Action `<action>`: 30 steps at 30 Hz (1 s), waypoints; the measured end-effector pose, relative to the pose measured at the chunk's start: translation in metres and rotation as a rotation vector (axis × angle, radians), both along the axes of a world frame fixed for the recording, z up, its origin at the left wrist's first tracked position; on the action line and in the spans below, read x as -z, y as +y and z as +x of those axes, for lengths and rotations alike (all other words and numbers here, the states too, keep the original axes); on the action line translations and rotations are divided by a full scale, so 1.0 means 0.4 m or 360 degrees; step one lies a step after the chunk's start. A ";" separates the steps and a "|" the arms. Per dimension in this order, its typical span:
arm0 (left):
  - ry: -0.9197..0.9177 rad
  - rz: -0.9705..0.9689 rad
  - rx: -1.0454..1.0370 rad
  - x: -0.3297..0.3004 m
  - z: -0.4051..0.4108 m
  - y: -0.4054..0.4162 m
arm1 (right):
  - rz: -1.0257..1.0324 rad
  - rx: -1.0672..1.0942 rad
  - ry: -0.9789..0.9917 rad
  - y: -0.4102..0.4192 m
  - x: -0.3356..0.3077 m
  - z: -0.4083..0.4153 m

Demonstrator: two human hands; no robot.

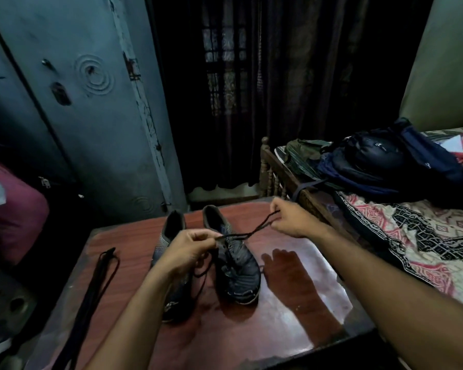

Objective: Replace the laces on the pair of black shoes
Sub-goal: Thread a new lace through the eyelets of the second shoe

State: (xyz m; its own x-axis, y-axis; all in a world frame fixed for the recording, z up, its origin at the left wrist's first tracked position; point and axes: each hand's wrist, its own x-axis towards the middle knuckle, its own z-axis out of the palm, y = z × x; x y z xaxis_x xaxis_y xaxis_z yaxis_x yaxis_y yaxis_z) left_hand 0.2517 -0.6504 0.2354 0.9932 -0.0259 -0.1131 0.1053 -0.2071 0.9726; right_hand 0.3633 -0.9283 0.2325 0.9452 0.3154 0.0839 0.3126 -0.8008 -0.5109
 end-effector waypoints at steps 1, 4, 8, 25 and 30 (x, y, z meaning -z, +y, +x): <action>-0.0054 0.0098 -0.0088 -0.002 0.006 0.001 | 0.0102 0.0086 -0.0023 -0.005 -0.008 0.014; -0.0233 0.0339 -0.0267 -0.010 0.018 0.000 | 0.0132 0.0203 -0.0109 0.000 -0.021 0.044; -0.0310 0.0445 -0.0316 -0.005 0.019 0.002 | -0.0080 0.0301 -0.0018 0.015 0.007 0.046; -0.0941 0.0646 -0.0064 -0.110 -0.009 -0.094 | 0.1466 -0.0246 0.0184 0.151 -0.026 -0.219; -0.0847 0.0692 -0.0180 0.005 0.006 -0.084 | 0.0850 -0.0186 -0.0269 0.122 -0.093 -0.140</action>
